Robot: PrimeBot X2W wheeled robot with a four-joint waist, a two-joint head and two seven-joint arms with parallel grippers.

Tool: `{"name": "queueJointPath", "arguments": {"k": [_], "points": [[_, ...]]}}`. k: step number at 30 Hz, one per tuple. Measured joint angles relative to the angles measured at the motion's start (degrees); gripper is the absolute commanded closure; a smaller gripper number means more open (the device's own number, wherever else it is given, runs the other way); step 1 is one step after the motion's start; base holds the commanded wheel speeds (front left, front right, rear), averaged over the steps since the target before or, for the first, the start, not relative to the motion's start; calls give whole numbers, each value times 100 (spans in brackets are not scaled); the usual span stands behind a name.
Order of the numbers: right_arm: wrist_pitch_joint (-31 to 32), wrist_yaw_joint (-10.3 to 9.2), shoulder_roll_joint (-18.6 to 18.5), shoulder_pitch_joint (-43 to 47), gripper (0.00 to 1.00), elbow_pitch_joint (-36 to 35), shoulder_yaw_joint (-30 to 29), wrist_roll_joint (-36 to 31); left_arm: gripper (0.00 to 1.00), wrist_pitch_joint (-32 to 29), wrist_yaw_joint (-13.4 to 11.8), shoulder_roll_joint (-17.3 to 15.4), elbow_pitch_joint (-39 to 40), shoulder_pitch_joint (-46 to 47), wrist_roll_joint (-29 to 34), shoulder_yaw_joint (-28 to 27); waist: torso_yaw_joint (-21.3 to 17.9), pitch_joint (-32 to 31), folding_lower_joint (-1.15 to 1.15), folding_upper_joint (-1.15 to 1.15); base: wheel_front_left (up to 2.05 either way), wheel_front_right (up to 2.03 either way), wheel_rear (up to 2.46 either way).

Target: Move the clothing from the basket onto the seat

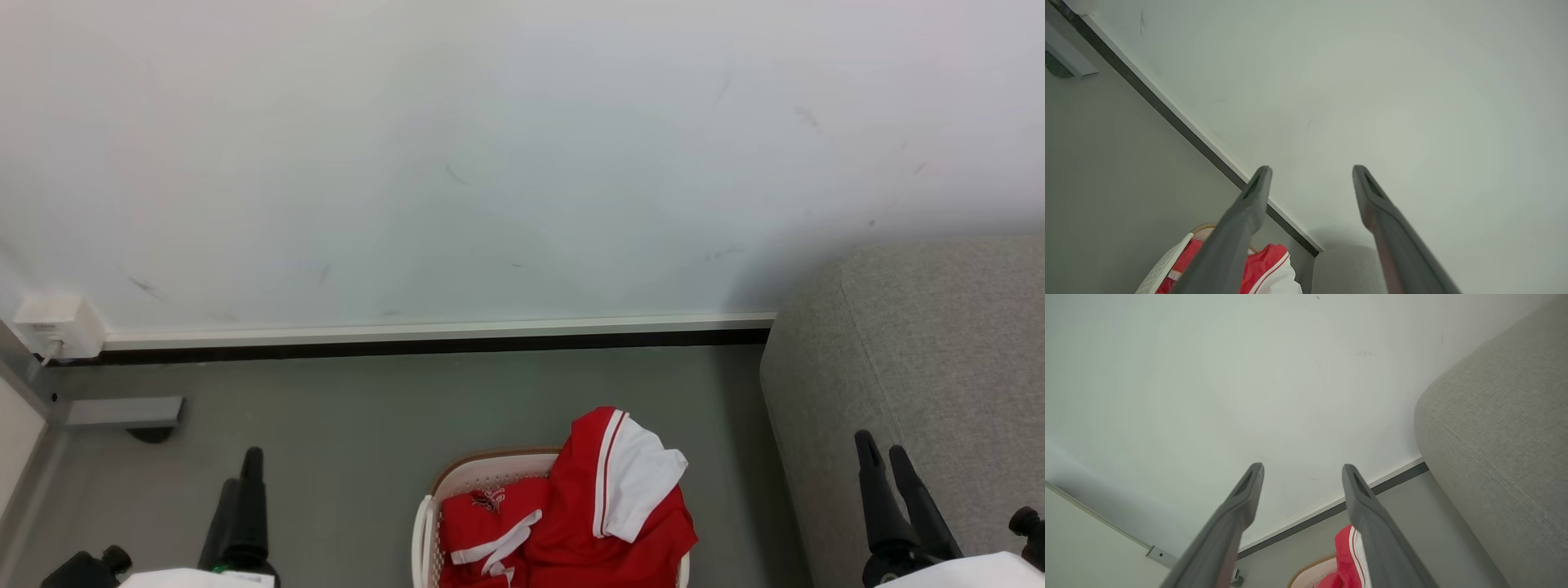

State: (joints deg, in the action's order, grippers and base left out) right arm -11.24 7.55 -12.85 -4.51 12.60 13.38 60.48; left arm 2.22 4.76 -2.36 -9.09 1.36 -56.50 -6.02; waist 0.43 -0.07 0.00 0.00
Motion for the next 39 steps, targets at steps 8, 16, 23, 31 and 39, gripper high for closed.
{"name": "queueJointPath", "arguments": {"k": [8, 16, 23, 31, 39], "points": [[-51, 1, 114, 1, 0, 138, -59, -858, 0, 190, -10, -2, 77, -61, 900, 73, -1, 0, 0, 0, 0, 0, 0], [-94, 0, 197, 0, 0, 225, -96, -1567, 0, 316, -1, -49, 123, -82, 1577, 116, 5, 0, 0, 0, 0, 0, 0], [-126, 0, 260, 0, 0, 312, -158, -2145, 0, 442, -1, -97, 152, -143, 2083, 165, 10, -7, 0, 0, 0, 0, 0], [-160, 1, 355, 1, 0, 389, -268, -2721, 0, 576, -4, -155, 144, -202, 2602, 194, 16, -10, 0, 0, 0, 0, 0], [-192, 0, 404, 22, 0, 437, -372, -3296, 0, 682, -7, -204, 149, -281, 3098, 215, 25, -11, 0, 0, 0, 0, 0]]}}
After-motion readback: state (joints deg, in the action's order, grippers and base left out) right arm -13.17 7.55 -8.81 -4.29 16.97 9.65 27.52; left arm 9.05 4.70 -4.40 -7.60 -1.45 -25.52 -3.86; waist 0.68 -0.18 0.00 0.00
